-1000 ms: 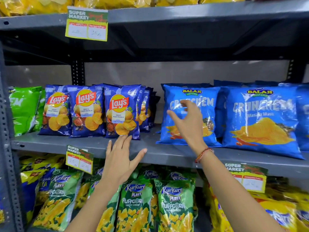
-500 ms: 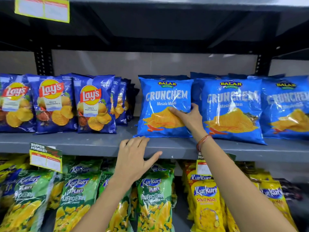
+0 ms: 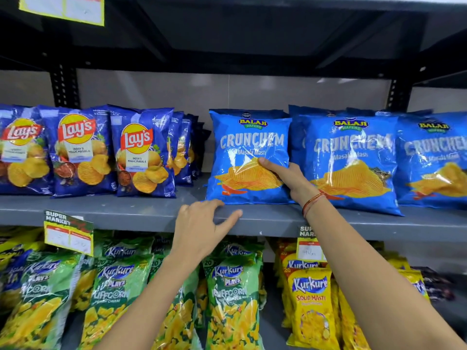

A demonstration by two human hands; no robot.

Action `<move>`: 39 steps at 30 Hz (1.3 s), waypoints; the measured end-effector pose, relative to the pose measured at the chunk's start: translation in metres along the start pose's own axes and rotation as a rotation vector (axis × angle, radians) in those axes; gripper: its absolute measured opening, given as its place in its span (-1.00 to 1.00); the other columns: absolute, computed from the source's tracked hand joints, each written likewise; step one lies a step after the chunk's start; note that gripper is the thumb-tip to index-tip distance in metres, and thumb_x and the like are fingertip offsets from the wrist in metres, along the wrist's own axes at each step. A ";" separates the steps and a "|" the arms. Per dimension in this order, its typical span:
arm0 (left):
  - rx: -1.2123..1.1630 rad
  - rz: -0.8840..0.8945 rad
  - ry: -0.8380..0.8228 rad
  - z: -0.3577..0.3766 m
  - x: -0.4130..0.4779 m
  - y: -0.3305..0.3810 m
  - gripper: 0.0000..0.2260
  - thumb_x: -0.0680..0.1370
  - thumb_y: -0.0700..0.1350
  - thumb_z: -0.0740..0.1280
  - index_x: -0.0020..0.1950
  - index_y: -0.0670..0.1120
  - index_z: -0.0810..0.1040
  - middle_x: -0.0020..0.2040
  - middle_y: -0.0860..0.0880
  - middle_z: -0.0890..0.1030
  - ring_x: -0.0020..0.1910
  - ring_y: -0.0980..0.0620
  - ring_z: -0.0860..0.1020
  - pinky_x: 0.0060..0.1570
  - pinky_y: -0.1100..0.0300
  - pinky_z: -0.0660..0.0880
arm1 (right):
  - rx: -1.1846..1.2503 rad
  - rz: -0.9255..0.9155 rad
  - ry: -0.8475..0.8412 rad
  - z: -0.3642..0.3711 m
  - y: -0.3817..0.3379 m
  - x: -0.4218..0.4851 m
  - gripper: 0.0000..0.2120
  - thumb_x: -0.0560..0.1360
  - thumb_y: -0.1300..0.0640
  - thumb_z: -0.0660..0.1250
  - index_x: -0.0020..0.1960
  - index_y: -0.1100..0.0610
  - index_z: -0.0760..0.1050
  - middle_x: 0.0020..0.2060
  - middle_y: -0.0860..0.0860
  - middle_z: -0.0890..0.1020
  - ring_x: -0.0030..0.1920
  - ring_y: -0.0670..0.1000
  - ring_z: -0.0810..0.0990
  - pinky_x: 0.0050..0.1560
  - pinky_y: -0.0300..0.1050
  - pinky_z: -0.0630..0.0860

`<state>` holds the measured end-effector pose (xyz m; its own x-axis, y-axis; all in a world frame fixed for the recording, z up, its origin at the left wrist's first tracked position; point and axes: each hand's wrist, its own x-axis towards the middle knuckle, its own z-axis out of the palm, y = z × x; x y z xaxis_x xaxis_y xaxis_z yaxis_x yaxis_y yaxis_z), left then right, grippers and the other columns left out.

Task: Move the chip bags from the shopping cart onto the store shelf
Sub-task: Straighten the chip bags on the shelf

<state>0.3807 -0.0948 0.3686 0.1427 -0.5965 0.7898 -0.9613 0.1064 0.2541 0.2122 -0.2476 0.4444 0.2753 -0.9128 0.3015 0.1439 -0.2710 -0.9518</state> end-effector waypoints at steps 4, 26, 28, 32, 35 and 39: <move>-0.302 -0.222 0.082 -0.004 0.034 -0.006 -0.65 0.40 0.19 0.37 0.00 -0.04 0.55 -0.13 0.00 0.57 -0.22 0.07 0.55 -0.17 0.08 0.52 | 0.033 -0.032 0.023 0.003 0.000 -0.003 -0.66 0.37 0.07 0.52 0.09 0.11 0.54 -0.10 -0.06 0.66 -0.14 -0.10 0.64 -0.36 -0.34 0.56; -0.879 -0.380 -0.397 0.027 0.114 -0.028 -0.04 0.13 0.03 0.59 0.42 -0.03 0.19 0.27 0.00 0.48 0.14 0.04 0.51 0.11 0.13 0.47 | -0.033 -0.239 0.091 0.007 0.000 0.001 -0.75 0.33 0.03 0.54 -0.05 -0.07 0.55 -0.07 -0.11 0.67 -0.07 -0.16 0.64 -0.28 -0.41 0.54; -0.869 -0.373 -0.399 0.033 0.115 -0.031 -0.06 0.17 -0.01 0.59 0.43 -0.05 0.17 0.30 -0.03 0.47 0.18 0.00 0.50 0.19 0.05 0.47 | -0.036 -0.216 0.088 0.007 0.001 0.002 -0.75 0.35 0.05 0.54 -0.05 -0.07 0.53 -0.06 -0.10 0.65 -0.07 -0.17 0.61 -0.33 -0.44 0.52; -0.892 -0.380 -0.414 0.038 0.118 -0.033 -0.05 0.16 -0.03 0.59 0.43 -0.05 0.16 0.31 -0.06 0.46 0.15 0.00 0.51 0.13 0.09 0.48 | -0.049 -0.175 0.098 0.006 0.003 0.002 -0.69 0.36 0.03 0.52 0.02 -0.06 0.47 -0.01 -0.09 0.61 -0.06 -0.17 0.57 -0.25 -0.36 0.50; -0.884 -0.384 -0.400 0.038 0.116 -0.032 -0.08 0.20 -0.08 0.59 0.43 -0.07 0.16 0.33 -0.06 0.44 0.12 0.04 0.48 0.04 0.17 0.45 | -0.100 -0.170 0.159 0.007 0.004 -0.003 -0.55 0.35 -0.02 0.52 0.16 0.04 0.47 0.12 0.00 0.60 0.06 -0.04 0.59 -0.07 -0.20 0.57; -0.826 -0.386 -0.222 0.031 0.112 -0.022 -0.02 0.17 0.06 0.57 0.47 -0.03 0.13 0.41 -0.05 0.34 0.25 0.04 0.38 0.20 0.10 0.41 | -0.309 -0.202 0.321 0.013 -0.005 -0.021 -0.14 0.33 -0.15 0.49 0.45 0.22 0.24 0.34 0.11 0.49 0.36 0.11 0.44 0.32 -0.03 0.42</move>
<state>0.4103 -0.1882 0.4341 0.2865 -0.8374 0.4655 -0.3732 0.3499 0.8592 0.2177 -0.2228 0.4438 -0.0431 -0.8675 0.4955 -0.1380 -0.4860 -0.8630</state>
